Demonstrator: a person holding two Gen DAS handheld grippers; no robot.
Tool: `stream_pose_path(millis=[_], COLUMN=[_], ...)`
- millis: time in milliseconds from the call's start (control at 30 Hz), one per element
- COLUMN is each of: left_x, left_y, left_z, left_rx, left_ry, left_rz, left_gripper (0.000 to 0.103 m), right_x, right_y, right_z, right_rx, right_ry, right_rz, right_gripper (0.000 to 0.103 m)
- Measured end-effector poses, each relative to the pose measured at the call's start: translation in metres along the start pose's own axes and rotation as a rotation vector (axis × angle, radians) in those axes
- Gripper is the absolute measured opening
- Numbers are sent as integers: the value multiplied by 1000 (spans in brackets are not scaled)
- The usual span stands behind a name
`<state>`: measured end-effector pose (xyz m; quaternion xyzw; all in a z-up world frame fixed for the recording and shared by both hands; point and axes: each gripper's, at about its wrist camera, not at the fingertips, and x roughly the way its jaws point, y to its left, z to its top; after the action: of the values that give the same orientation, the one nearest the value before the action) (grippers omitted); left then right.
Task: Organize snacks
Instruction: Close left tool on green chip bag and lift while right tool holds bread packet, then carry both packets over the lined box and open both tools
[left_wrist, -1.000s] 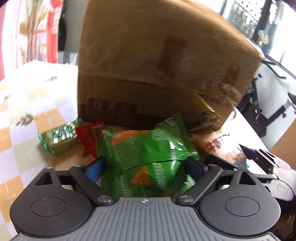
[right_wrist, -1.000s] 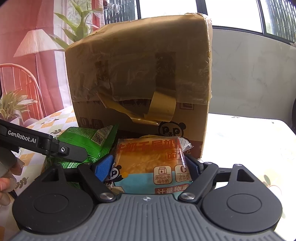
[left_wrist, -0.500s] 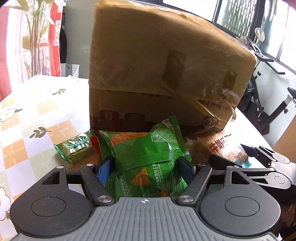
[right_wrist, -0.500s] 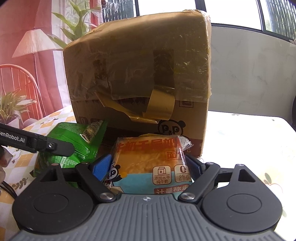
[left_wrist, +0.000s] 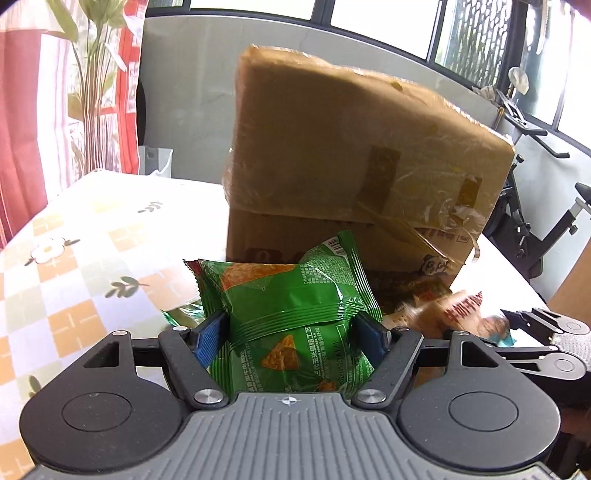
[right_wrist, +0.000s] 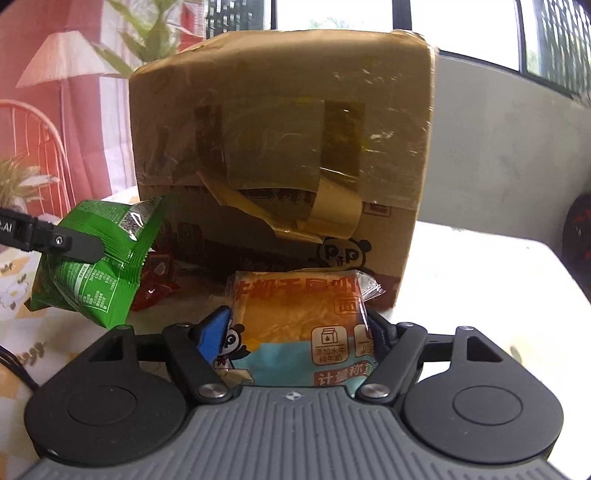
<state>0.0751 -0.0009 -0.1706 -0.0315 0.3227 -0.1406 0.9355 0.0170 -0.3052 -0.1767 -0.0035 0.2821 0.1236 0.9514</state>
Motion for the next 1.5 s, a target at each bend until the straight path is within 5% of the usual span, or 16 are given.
stream_pose_path(millis=[267,467,733,933,1233,1500], left_x=[-22,-48,-80,-78,3,65], left_y=[12,13,10,-14,-42,-37], left_z=[-2,12,78,143,211,220], left_rx=[28,95,122,159,186,106], left_ry=[-35,-122,-316,-429,-332,-177], left_rz=[-29,-40,-65,-75,-58,-49], left_gripper=[76,76,77,77,78,84], right_x=[-32,-60,-91,-80,4,50], right_y=[4,12,8,-5,-22,-23], right_z=[-5,25,101,163,214,209], right_rx=[111,88,71,18,5,60], right_ry=[23,-77,-285,-361,-260,-162], right_rz=[-7,5,36,21,-33,-17], right_gripper=[74,74,74,74,74,78])
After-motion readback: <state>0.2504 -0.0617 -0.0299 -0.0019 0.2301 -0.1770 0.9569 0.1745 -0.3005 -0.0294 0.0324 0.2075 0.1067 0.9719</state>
